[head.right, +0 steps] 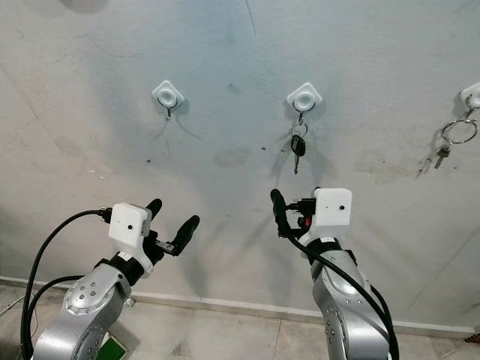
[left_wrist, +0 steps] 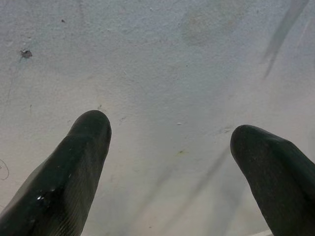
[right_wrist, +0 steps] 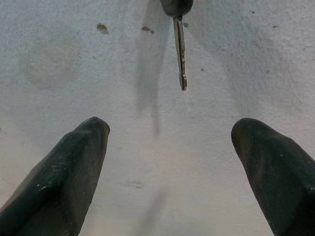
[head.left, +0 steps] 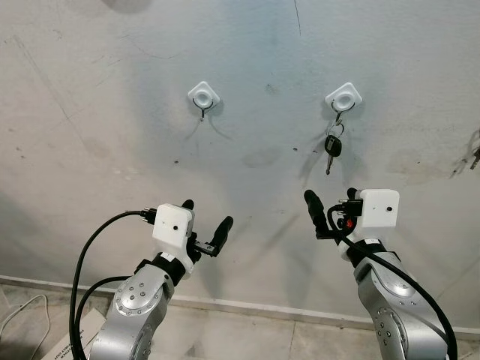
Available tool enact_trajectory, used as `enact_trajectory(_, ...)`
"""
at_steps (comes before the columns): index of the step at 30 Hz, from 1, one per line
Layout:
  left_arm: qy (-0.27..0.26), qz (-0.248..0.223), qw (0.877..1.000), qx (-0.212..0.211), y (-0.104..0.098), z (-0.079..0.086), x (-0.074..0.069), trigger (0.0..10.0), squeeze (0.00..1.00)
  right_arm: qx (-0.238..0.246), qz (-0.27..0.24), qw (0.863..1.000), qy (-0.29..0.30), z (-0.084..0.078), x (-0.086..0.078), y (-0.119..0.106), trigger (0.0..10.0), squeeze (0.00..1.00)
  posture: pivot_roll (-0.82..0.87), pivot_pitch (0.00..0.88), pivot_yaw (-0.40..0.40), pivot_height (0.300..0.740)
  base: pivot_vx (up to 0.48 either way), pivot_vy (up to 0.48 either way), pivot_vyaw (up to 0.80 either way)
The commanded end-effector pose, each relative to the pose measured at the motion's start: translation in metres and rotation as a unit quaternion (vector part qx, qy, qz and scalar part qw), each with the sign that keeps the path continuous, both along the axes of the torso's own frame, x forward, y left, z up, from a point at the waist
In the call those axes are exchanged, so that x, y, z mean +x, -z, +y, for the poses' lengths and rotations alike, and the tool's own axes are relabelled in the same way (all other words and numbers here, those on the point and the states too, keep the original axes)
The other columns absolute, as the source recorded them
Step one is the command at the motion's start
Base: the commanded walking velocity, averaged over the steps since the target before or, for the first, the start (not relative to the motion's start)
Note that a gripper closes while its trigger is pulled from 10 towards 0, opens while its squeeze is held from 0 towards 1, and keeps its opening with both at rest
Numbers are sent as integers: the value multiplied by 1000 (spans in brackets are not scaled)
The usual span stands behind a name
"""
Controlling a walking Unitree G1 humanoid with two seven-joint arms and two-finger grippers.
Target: Hang keys on a hook
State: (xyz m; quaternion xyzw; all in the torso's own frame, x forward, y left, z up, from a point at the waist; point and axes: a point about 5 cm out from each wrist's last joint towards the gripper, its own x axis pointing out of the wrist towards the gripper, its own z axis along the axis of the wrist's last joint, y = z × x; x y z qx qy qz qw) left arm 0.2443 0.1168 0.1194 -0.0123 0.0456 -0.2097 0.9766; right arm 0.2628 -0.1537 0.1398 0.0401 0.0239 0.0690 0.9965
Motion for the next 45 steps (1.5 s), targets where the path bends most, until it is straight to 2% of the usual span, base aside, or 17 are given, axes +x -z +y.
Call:
enact_trajectory(1,-4,-1,1000,6,0,3,1,10000,0,3,2,1000,-11,5,2,-1,10000,0,-57,0,97,740,0,0,0)
enact_trajectory(7,-2,-1,1000,5,0,3,1,10000,0,8,6,1000,-15,6,2,0,10000,0,-59,0,96,740,0,0,0)
enact_trajectory(34,-5,5,1000,0,1,2,2,10000,0,13,6,1000,-17,7,2,-3,10000,0,-61,0,98,740,-263,0,0)
enact_trajectory(39,-4,4,1000,0,2,1,3,10000,0,28,10,999,-16,6,3,-3,10000,0,-63,0,96,740,-263,0,0)
enact_trajectory(45,-3,4,1000,-1,2,1,3,10000,0,16,13,1000,-17,6,4,-3,10000,0,-68,0,97,740,-262,0,0)
